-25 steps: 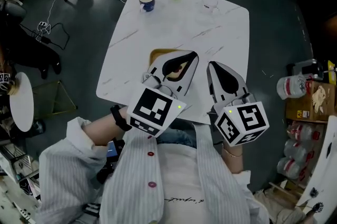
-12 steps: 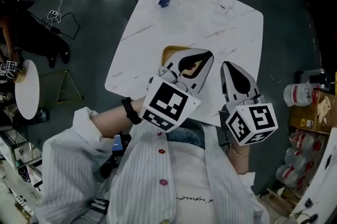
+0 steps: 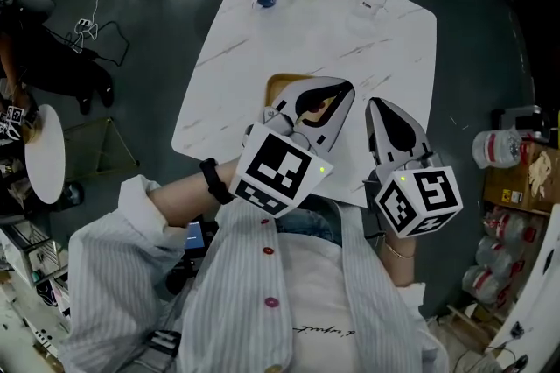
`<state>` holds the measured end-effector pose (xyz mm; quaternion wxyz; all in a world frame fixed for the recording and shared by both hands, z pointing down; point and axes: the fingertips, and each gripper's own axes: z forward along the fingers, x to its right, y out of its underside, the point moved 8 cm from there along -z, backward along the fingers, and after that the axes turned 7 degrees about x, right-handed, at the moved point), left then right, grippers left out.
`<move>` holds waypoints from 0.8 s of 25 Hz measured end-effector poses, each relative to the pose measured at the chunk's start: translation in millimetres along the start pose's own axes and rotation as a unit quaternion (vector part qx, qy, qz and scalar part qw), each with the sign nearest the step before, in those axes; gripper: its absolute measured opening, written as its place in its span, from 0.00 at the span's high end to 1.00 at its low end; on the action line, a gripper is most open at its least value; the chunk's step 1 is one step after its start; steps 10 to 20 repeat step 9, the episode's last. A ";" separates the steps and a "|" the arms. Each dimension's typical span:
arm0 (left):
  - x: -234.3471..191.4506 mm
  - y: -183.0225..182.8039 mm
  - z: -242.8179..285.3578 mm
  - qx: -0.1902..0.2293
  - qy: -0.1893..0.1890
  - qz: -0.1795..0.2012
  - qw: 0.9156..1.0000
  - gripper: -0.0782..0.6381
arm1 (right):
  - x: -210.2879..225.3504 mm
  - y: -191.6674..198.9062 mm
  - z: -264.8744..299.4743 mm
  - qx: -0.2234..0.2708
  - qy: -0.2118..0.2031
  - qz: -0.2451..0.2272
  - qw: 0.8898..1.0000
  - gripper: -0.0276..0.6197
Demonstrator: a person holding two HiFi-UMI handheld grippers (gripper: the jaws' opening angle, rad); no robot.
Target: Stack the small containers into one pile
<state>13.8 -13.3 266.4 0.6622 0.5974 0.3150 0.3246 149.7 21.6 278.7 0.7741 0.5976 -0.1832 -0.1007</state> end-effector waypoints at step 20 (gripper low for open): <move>-7.6 5.8 10.0 -0.006 0.003 0.002 1.000 0.87 | 8.5 4.9 8.7 -0.007 0.000 0.001 1.000 0.94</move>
